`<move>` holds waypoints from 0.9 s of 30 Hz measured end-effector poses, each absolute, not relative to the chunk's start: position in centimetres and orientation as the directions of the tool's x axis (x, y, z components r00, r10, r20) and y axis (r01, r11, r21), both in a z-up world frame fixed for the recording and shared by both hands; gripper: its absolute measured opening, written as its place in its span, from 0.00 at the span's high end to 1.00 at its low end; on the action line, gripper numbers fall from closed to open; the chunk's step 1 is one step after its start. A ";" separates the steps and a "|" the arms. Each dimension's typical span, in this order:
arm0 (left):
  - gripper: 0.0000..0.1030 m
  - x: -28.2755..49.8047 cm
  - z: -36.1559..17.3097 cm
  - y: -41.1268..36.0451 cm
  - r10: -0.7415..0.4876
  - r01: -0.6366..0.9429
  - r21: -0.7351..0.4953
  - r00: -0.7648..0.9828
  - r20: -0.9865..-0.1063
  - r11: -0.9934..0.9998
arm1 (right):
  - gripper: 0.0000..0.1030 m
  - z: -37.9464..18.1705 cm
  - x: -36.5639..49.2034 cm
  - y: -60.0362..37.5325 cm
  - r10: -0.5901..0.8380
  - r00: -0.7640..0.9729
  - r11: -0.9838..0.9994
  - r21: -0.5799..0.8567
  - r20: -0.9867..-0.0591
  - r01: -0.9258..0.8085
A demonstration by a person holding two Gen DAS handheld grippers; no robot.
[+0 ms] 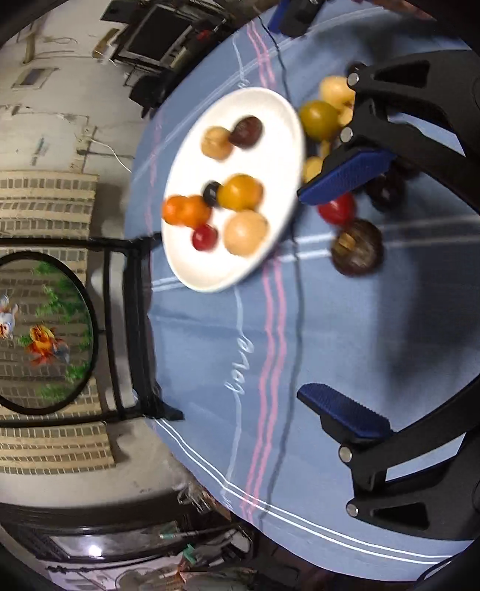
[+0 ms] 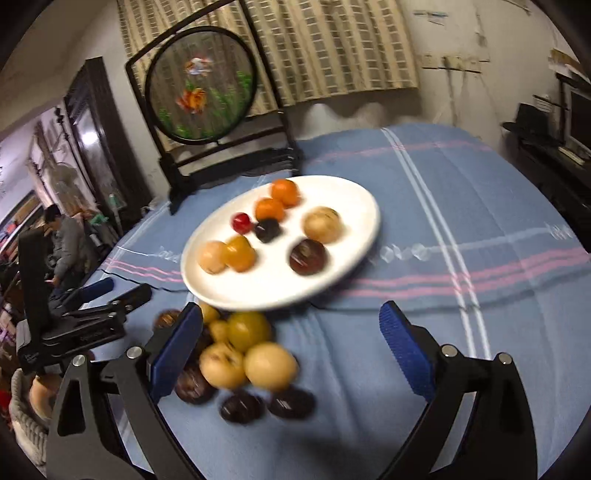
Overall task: Organize fruits
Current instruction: 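Grasp a dark brown round fruit with the left tool while the right tool returns to the pile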
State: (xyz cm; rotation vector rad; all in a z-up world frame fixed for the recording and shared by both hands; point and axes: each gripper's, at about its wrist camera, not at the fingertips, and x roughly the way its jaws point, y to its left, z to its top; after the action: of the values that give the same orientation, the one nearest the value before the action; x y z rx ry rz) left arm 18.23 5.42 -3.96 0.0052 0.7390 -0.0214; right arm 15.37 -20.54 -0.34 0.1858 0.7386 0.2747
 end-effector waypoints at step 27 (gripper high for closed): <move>0.02 19.7 -7.8 6.3 0.148 -0.056 0.148 0.649 -0.746 0.987 | 0.03 -1.7 15.8 -23.3 0.307 0.674 0.933 0.351 -0.672 -0.076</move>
State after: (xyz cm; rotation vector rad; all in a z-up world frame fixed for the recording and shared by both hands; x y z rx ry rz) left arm 19.69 6.34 -7.82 0.1152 0.8568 0.1163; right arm 15.77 -23.29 -1.72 0.3073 0.8057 0.2194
